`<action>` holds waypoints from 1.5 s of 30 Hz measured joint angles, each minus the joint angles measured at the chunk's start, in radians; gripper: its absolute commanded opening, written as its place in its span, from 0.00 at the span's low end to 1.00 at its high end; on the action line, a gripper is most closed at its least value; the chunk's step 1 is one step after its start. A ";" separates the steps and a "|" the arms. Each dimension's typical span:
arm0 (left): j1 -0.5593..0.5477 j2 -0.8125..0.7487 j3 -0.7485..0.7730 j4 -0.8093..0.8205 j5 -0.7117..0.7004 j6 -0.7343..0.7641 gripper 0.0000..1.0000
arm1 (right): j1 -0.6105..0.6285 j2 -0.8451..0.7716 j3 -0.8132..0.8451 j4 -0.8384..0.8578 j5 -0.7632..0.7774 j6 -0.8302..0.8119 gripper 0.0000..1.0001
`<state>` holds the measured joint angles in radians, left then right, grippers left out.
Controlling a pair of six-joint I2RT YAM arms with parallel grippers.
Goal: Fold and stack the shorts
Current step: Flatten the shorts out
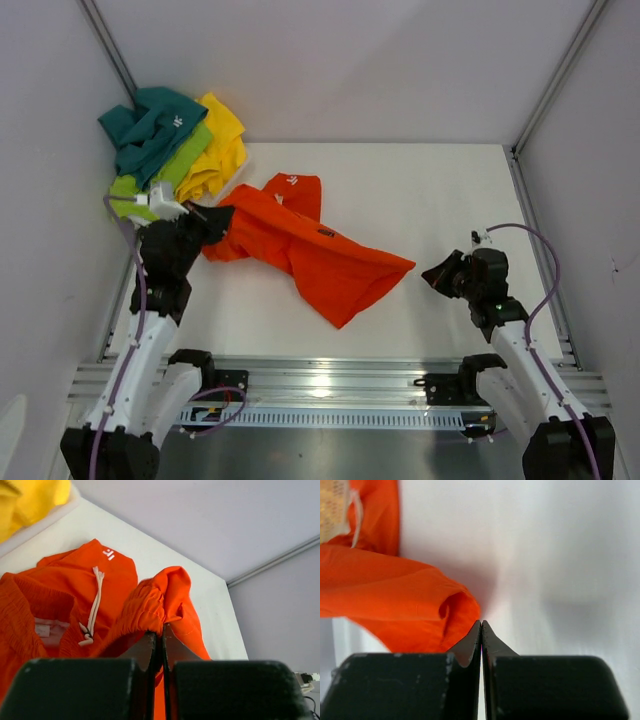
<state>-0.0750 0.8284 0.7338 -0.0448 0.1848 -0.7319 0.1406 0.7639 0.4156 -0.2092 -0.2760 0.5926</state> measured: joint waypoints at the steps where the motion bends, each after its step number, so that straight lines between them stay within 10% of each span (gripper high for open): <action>1: 0.004 -0.056 -0.058 0.031 -0.009 0.001 0.02 | -0.016 0.011 -0.008 -0.007 0.016 -0.003 0.00; 7: -0.017 -0.429 -0.437 0.088 -0.045 0.047 0.41 | -0.069 0.095 -0.023 -0.019 0.047 -0.010 0.00; 12: -0.023 -0.622 -0.547 -0.045 -0.072 0.086 0.44 | -0.077 0.153 -0.023 0.005 0.021 -0.010 0.01; 19: -0.024 -0.582 -0.524 -0.103 -0.131 0.113 0.75 | -0.074 0.113 -0.044 0.080 -0.150 -0.026 0.52; 45: -0.024 -0.412 -0.406 -0.148 -0.167 0.104 0.77 | 0.179 0.460 0.034 0.341 -0.101 -0.109 0.51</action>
<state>-0.0986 0.4168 0.3275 -0.1932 0.0181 -0.6277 0.3191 1.2236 0.4500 0.1322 -0.3767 0.4835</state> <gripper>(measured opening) 0.776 0.521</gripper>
